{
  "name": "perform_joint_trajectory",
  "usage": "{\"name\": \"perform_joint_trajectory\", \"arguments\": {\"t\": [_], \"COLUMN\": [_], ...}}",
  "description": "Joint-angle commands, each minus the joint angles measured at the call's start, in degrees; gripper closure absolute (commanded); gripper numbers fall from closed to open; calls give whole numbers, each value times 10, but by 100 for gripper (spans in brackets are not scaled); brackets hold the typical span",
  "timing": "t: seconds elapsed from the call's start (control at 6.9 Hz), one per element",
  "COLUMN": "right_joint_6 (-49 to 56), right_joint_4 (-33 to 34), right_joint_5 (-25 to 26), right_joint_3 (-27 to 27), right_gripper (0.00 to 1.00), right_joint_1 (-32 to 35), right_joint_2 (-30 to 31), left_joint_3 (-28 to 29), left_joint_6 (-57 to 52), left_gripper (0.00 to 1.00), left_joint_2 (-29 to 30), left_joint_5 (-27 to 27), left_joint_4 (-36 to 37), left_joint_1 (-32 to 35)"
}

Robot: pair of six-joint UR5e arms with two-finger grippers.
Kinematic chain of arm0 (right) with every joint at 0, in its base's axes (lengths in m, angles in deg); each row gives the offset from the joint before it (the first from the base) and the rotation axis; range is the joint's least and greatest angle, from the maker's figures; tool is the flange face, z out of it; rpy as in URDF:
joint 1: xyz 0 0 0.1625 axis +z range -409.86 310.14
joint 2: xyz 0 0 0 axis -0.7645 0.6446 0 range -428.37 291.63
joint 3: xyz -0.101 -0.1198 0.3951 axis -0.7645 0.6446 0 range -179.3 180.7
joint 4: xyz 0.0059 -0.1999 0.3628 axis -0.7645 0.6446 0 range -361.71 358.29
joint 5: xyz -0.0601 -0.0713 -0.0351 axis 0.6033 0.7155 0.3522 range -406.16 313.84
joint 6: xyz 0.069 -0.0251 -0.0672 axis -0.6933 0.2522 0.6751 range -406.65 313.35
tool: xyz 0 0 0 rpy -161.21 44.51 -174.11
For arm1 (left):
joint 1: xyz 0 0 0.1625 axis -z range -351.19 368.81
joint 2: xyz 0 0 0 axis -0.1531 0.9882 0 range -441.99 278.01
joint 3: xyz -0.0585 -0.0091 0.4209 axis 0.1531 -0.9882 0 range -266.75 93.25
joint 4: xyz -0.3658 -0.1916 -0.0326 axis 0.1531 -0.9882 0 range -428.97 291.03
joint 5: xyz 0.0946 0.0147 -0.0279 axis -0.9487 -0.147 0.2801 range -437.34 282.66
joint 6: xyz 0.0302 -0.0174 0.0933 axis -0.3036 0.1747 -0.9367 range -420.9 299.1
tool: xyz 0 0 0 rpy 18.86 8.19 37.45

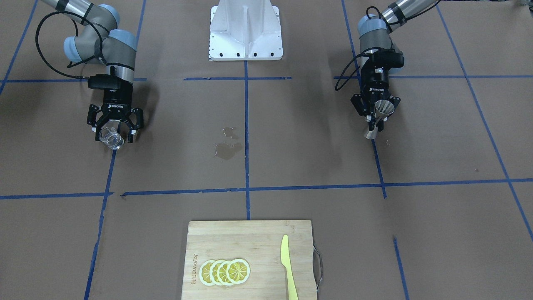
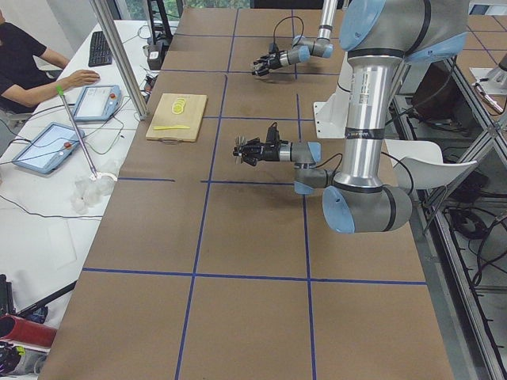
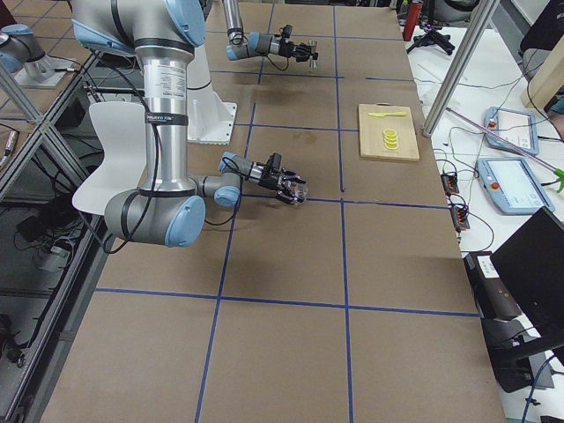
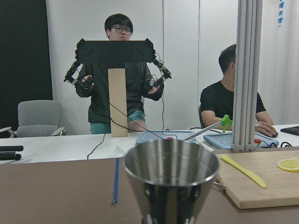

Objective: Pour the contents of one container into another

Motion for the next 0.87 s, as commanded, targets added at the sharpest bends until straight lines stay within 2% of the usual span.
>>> {"name": "perform_joint_trajectory", "arguments": {"t": [0.0, 0.73], "right_joint_6": [0, 0], "right_joint_4": [0, -1], "right_joint_5": [-1, -8], "right_joint_3": [0, 4], "right_gripper": [12, 15], "right_joint_1": [1, 2], "right_joint_2": [0, 0], "left_joint_3": [0, 0], "left_joint_6": [0, 0], "left_gripper": [100, 100], "left_joint_2": [0, 0], "left_joint_5": [0, 0], "left_joint_4": [0, 0], "left_joint_1": [0, 0]}}
